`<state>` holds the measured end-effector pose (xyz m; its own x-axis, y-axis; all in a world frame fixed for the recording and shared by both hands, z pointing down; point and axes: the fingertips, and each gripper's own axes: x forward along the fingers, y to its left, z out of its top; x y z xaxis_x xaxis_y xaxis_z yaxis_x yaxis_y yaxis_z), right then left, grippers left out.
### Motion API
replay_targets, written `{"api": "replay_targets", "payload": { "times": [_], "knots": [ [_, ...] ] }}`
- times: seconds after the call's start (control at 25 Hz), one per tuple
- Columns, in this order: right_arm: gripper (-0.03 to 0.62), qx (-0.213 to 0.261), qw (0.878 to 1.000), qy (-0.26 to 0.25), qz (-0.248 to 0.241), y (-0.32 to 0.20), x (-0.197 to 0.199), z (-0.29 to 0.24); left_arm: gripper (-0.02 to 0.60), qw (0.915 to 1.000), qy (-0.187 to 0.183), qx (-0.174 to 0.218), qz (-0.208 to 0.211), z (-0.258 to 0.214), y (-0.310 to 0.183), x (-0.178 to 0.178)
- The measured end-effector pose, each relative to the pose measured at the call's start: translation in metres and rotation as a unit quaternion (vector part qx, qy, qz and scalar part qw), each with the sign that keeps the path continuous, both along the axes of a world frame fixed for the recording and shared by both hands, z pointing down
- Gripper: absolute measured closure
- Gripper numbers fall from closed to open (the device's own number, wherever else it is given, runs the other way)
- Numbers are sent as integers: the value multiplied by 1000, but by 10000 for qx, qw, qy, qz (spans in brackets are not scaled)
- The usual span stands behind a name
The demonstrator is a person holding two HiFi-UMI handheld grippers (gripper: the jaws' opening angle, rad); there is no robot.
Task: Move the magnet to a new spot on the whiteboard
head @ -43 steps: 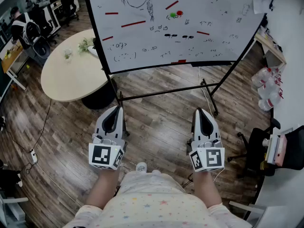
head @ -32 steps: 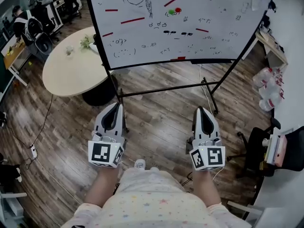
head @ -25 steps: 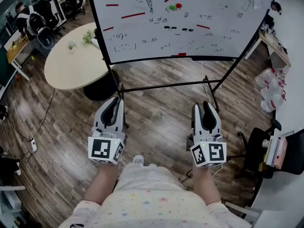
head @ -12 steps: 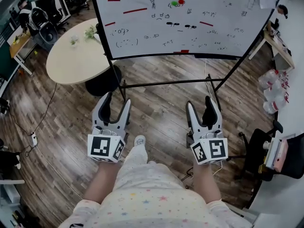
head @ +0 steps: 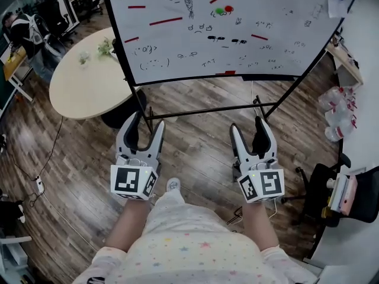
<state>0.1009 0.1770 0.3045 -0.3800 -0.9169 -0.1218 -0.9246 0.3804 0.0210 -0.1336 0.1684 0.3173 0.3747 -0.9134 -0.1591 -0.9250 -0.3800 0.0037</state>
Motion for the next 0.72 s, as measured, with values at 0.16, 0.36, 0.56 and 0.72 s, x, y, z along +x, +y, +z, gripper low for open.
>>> {"api": "replay_targets", "payload": {
  "times": [0.16, 0.36, 0.56, 0.72],
  "knots": [
    [313, 64, 9999, -84, 117, -41, -15, -7, 348, 9999, -38, 56, 133, -5, -44, -13],
    [318, -15, 9998, -182, 89, -88, -40, -5, 348, 9996, -108, 109, 248, -9, -92, -36],
    [321, -108, 9996, -167, 206, -121, -55, 0, 348, 9995, -56, 53, 310, -5, -132, -54],
    [322, -304, 9991, -156, 249, -145, -57, 12, 348, 9995, 24, -77, 321, 3, -155, -56]
  ]
}}
